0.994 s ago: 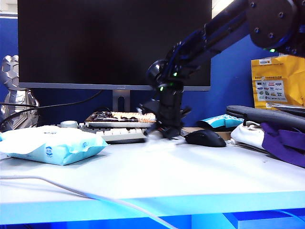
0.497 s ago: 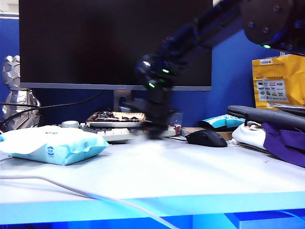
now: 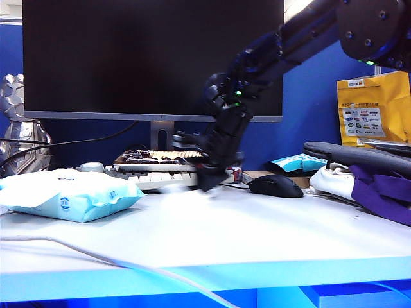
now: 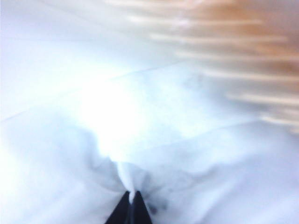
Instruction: Use the wet wipes on the table to wipe the cherry juice off the table, then put the wipes back on the table.
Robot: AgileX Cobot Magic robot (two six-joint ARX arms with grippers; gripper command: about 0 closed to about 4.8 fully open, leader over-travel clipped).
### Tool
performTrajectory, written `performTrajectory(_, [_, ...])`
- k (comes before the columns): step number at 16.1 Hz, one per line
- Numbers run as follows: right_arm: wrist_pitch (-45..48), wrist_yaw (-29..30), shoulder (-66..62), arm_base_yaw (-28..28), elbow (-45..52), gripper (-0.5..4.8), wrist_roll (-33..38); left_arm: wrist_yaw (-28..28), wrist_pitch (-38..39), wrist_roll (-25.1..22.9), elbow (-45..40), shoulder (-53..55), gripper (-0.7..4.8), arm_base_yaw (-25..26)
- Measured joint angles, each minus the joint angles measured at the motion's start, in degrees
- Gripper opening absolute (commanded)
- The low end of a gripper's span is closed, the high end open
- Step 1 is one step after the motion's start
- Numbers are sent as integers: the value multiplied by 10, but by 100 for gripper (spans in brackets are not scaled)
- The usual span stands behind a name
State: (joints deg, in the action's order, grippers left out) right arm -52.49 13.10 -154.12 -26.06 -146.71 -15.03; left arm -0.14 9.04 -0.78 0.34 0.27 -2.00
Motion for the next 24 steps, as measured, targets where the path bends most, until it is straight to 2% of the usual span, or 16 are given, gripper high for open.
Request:
performTrajectory(2, [-49, 65, 1, -7, -1, -1, -3, 0, 0, 0, 0, 0, -5, 0])
performTrajectory(4, [-53, -54, 6, -20, -2, -1, 9, 0, 0, 0, 0, 0, -5, 0])
performTrajectory(6, [-29, -272, 3, -15, -2, -1, 18, 0, 0, 0, 0, 0, -5, 0])
performTrajectory(7, [-24, -315, 0, -9, -1, -1, 19, 0, 0, 0, 0, 0, -5, 0])
performTrajectory(8, [-26, -316, 0, -6, 0, -1, 20, 0, 0, 0, 0, 0, -5, 0])
performTrajectory(9, [-28, -292, 0, -6, -1, -1, 19, 0, 0, 0, 0, 0, -5, 0])
performTrajectory(11, [-50, -177, 7, 0, -3, -1, 16, 0, 0, 0, 0, 0, -5, 0])
performTrajectory(12, [-71, -8, 7, 0, -3, -1, 10, 0, 0, 0, 0, 0, -5, 0])
performTrajectory(13, [-95, 109, 3, -3, -2, -1, 2, 0, 0, 0, 0, 0, -5, 0])
performTrajectory(14, [-117, 166, 0, -7, 0, -1, -4, 0, 0, 0, 0, 0, -5, 0])
performTrajectory(15, [-134, 187, -2, -9, 1, -1, -10, 0, 0, 0, 0, 0, -5, 0])
performTrajectory(17, [-136, 147, 0, -11, 1, -1, -7, 0, 0, 0, 0, 0, -5, 0])
performTrajectory(18, [-133, 100, 4, -17, -1, -1, -3, 0, 0, 0, 0, 0, -5, 0])
performTrajectory(19, [-106, -5, 8, -22, -2, -1, 2, 0, 0, 0, 0, 0, -5, 0])
performTrajectory(22, [3, -207, 2, -12, -2, -1, 4, 0, 0, 0, 0, 0, -5, 0])
performTrajectory(24, [-10, -161, 0, -12, -10, -1, -8, 0, 0, 0, 0, 0, -5, 0])
